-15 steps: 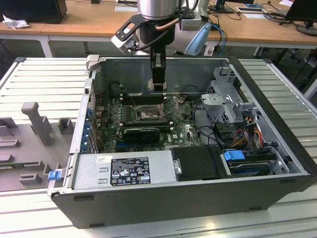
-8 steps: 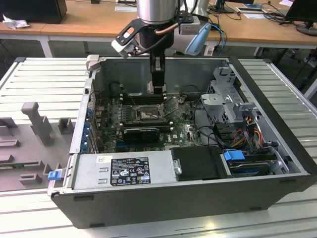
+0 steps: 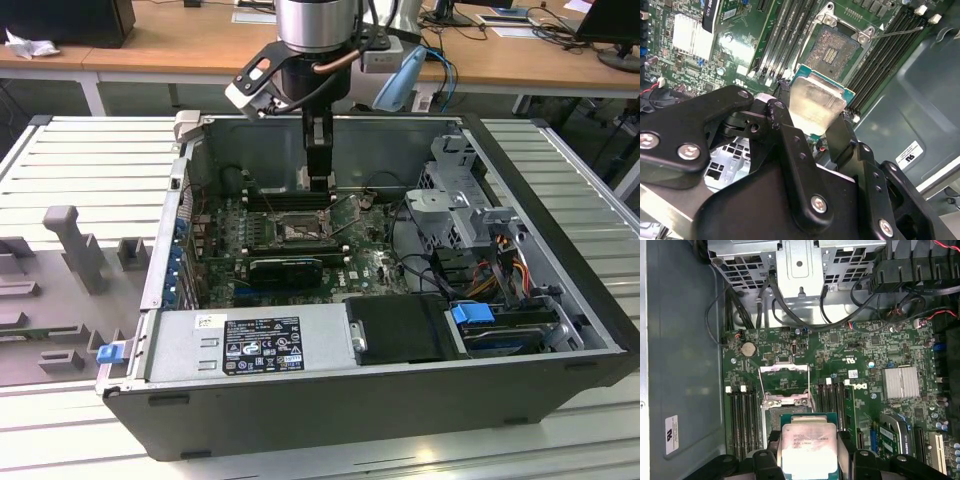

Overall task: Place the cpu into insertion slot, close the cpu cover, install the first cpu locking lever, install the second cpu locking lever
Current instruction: 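Place the cpu into insertion slot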

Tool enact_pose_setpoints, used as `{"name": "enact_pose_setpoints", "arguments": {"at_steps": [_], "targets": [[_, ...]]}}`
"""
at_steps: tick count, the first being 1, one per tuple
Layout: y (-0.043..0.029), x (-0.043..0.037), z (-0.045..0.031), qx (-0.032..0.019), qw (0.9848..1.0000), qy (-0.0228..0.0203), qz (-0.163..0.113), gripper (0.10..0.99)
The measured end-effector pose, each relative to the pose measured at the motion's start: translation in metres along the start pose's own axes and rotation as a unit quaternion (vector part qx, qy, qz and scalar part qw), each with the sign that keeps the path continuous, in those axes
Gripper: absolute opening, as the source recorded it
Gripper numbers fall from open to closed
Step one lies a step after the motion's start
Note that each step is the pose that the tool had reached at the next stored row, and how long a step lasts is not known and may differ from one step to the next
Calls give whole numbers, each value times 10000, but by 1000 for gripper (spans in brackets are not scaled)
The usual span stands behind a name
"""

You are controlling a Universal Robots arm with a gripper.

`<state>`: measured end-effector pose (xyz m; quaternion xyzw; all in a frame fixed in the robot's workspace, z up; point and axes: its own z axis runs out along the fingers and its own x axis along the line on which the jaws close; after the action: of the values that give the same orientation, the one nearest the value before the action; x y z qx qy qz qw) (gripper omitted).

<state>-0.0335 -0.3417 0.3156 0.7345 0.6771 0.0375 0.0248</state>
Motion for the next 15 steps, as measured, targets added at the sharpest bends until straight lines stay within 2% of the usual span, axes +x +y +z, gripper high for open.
{"name": "enact_pose_setpoints", "arguments": {"at_steps": [15], "targets": [[-20, 1, 50, 0, 10000, 0, -3, 533]]}}
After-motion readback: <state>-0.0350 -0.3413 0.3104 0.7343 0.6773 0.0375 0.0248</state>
